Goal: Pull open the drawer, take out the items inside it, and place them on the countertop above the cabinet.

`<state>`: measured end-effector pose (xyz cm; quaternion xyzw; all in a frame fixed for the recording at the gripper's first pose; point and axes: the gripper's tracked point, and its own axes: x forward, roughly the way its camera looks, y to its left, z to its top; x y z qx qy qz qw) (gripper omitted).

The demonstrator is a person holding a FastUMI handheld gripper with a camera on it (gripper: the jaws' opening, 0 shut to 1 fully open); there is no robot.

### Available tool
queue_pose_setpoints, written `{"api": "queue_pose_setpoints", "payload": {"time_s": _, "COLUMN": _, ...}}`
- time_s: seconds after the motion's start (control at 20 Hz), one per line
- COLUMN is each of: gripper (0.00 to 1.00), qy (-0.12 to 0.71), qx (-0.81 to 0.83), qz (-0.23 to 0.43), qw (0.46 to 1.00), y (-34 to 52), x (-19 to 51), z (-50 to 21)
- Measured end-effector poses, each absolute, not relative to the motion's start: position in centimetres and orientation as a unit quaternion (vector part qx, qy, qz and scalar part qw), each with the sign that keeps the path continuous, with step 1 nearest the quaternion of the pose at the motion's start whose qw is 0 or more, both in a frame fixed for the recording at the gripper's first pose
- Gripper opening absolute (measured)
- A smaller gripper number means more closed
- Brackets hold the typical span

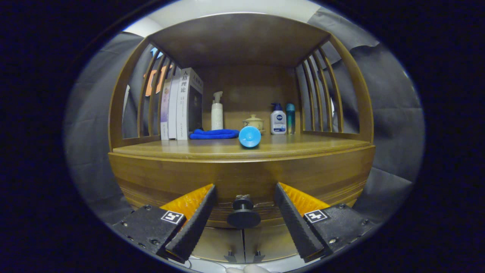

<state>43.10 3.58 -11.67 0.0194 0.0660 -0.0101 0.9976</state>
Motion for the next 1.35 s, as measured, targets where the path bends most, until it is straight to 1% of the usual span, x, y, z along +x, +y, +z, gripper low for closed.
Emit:
{"api": "queue_pose_setpoints", "payload": {"time_s": 0.2, "gripper": 1.00, "qy": 0.097, "qx": 0.008, "qz": -0.010, "qw": 0.995, "y": 3.4, "x": 43.1, "z": -11.9}}
{"api": "queue_pose_setpoints", "payload": {"time_s": 0.3, "gripper": 1.00, "qy": 0.129, "qx": 0.001, "qz": -0.005, "qw": 0.992, "y": 3.3, "x": 41.9, "z": -12.5}}
{"api": "queue_pose_setpoints", "payload": {"time_s": 0.35, "gripper": 1.00, "qy": 0.132, "qx": 0.009, "qz": -0.004, "qw": 0.991, "y": 3.1, "x": 41.2, "z": -12.2}}
{"api": "queue_pose_setpoints", "payload": {"time_s": 0.55, "gripper": 1.00, "qy": 0.115, "qx": 0.011, "qz": -0.011, "qw": 0.993, "y": 1.8, "x": 35.2, "z": -9.3}}
{"api": "queue_pose_setpoints", "payload": {"time_s": 0.95, "gripper": 1.00, "qy": 0.074, "qx": 0.018, "qz": 0.002, "qw": 0.997, "y": -0.3, "x": 21.1, "z": -3.1}}
{"api": "queue_pose_setpoints", "payload": {"time_s": 1.1, "gripper": 1.00, "qy": 0.057, "qx": 0.016, "qz": -0.004, "qw": 0.998, "y": -1.6, "x": 17.9, "z": -1.6}}
{"api": "queue_pose_setpoints", "payload": {"time_s": 1.35, "gripper": 1.00, "qy": 0.049, "qx": 0.012, "qz": -0.006, "qw": 0.999, "y": -3.0, "x": 15.1, "z": -0.5}}
